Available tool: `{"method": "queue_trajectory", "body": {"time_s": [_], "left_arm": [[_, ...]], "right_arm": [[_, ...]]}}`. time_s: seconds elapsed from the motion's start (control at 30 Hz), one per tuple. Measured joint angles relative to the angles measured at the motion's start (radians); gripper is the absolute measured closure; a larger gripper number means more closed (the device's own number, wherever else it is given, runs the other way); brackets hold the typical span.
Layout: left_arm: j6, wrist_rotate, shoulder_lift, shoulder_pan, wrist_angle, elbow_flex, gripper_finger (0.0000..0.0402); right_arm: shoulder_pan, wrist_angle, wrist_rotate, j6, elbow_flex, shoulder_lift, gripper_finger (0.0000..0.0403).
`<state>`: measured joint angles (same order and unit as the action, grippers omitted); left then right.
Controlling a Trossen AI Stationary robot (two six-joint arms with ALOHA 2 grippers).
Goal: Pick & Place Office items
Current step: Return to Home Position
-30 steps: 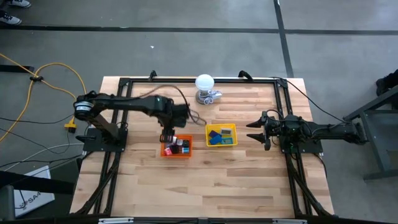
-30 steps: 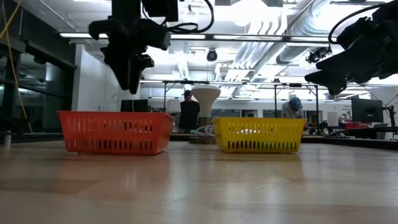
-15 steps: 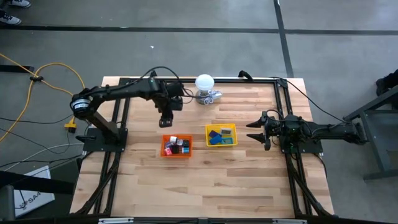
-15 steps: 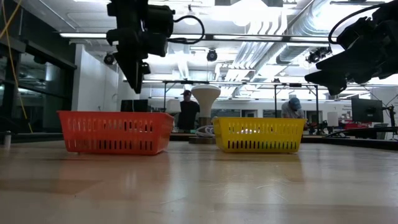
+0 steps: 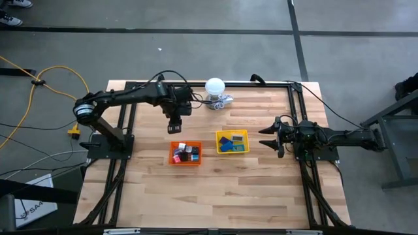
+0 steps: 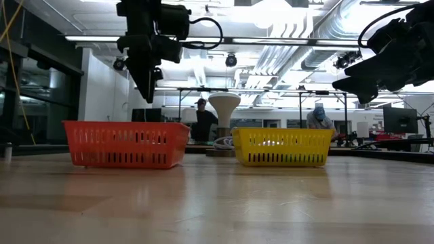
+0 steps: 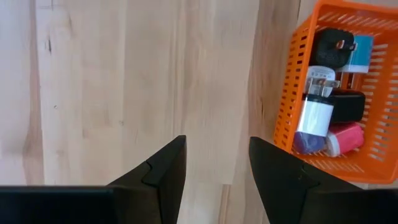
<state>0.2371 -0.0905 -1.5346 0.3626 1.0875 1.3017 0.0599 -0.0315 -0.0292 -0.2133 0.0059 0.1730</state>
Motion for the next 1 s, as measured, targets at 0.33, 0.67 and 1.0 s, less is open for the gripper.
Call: {"method": "queue_trajectory", "body": {"time_s": [0.33,0.67,1.0], "left_arm": [[-0.087,-0.009,0.308,-0.012,-0.195,-0.228,0.0234],[-0.133,-0.004,0.621,-0.011,-0.467,-0.502,0.0234],[-0.173,-0.004,0.867,-0.011,-0.717,-0.77,0.0234]], "right_arm": [[0.0,0.0,0.0,0.0,0.0,0.0,0.0183],[0.0,0.0,0.0,0.0,0.0,0.0,0.0183],[0.0,0.0,0.0,0.0,0.0,0.0,0.0183]]}}
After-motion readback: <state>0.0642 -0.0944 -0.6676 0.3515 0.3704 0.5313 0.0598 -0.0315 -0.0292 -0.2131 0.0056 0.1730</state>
